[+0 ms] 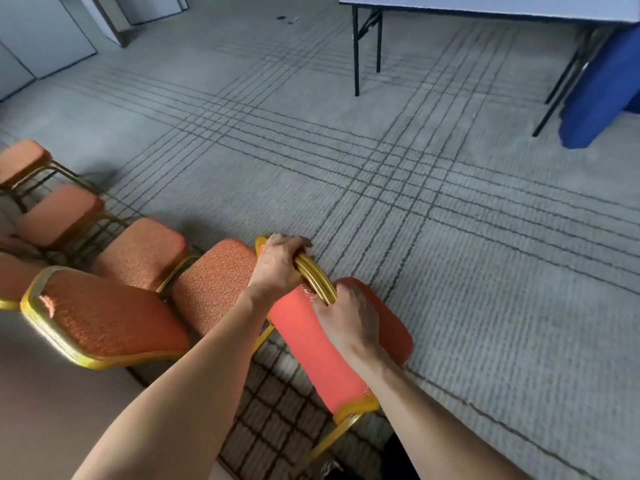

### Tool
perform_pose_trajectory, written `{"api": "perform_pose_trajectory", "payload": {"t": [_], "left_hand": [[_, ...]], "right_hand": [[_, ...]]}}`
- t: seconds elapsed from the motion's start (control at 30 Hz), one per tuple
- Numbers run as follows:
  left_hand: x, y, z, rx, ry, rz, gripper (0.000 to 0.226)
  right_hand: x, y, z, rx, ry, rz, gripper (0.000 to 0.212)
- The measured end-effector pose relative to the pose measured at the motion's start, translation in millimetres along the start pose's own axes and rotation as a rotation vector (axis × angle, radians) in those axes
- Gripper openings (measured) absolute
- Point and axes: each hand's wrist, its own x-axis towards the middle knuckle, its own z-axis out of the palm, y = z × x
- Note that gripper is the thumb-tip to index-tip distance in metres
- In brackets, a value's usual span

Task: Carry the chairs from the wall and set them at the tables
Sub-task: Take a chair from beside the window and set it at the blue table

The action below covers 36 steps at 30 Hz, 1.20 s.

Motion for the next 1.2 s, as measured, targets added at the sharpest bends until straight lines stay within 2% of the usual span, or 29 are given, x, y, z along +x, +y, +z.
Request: {"api": "perform_pose_trajectory", "payload": {"t": [0.13, 0.3, 0.4, 0.6, 0.73, 1.03, 1.2], "left_hand": [[36, 27, 18, 0.111, -0.021, 0.008, 0.004], [73, 69, 36, 0.209, -0.091, 0.027, 0.019], [90, 106, 43, 0.317, -0.15, 0.058, 0.019], [118, 169, 56, 0.484, -0.251, 0.244, 0.023], [144, 201, 57, 0.514, -0.237, 0.33, 0.02], [192, 283, 67, 0.51, -0.152, 0.418, 0.028], [229, 329, 81, 0.488, -0.116, 0.464, 0.026]], "right_hand": [[23, 22, -22, -0.027, 0.083, 0.029, 0.044], [54, 48, -62, -0.044, 0.081, 0.087, 0.037], [63, 74, -87, -0.079, 0.116, 0.119, 0.035], [80, 121, -140, -0.145, 0.174, 0.125, 0.039], [96, 142, -173, -0.148, 0.236, 0.096, 0.039], [130, 187, -256, -0.203, 0.323, 0.032, 0.042], [160, 208, -303, -0.221, 0.384, 0.072, 0.037]]}}
